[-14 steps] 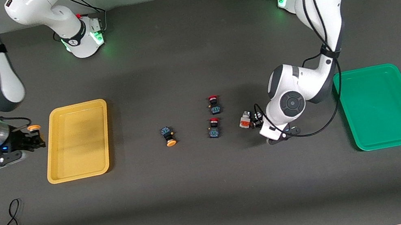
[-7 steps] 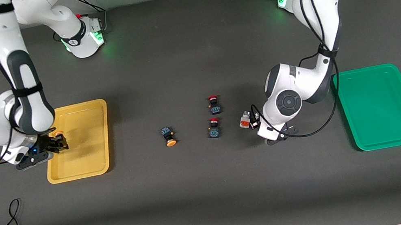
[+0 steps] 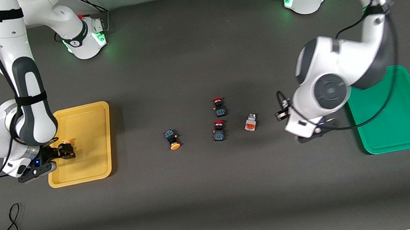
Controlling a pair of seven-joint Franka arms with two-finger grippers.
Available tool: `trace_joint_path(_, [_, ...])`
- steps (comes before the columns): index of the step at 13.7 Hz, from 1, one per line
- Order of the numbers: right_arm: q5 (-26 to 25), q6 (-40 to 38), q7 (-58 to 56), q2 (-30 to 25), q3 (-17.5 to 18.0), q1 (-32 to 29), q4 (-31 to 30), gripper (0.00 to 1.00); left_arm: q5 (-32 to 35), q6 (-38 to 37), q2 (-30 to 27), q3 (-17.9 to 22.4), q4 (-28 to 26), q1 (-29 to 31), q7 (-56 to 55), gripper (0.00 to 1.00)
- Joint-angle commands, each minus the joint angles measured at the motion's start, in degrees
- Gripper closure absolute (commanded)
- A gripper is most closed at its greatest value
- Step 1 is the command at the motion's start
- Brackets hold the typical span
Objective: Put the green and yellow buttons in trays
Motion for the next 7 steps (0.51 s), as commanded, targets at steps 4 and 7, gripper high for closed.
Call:
trace_joint_path(4, [-17.74,-27.01,15.45,-1.42,-4.76,0.40,24.58,0.00,3.79,-10.71,-3.79,-0.14,4.29,16.58,28.09,1.00])
trace_joint_path(7, [-20.40,-36.46,23.63,-1.33,-4.15,2.23,34.11,0.00,8.62,-9.06,-3.45,-0.23,3.24,23.62,41.30,1.00])
